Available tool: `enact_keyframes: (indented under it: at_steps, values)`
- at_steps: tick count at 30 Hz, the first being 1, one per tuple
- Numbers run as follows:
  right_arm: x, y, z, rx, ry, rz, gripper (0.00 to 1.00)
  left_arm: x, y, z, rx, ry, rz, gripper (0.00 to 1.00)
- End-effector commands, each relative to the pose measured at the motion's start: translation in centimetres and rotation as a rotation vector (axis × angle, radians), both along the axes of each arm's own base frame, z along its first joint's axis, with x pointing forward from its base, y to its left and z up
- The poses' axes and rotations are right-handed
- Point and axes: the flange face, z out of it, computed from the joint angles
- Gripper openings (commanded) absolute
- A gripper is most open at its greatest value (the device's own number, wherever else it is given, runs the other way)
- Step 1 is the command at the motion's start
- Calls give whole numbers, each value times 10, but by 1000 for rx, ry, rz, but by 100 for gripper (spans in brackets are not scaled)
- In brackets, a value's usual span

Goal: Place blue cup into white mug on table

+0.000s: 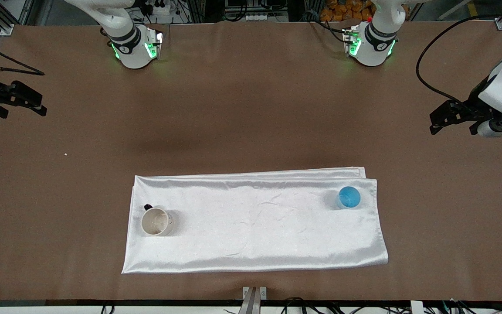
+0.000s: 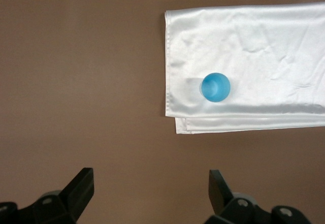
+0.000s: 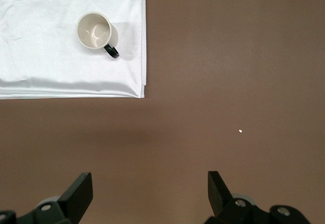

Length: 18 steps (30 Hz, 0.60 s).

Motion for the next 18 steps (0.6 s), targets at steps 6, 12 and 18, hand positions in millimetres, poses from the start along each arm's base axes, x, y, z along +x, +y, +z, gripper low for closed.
enact_keyframes:
  at_steps: [6, 12, 18]
  values:
    - [3, 0, 4, 6, -1, -16, 100, -1, -1, -1, -7, 13, 9, 100]
    - [5, 1, 1, 2, 1, -15, 100, 8, -1, -22, -13, 50, 3, 100]
    - [14, 6, -14, 8, 26, 8, 100, 25, -9, -62, -19, 100, 1, 100]
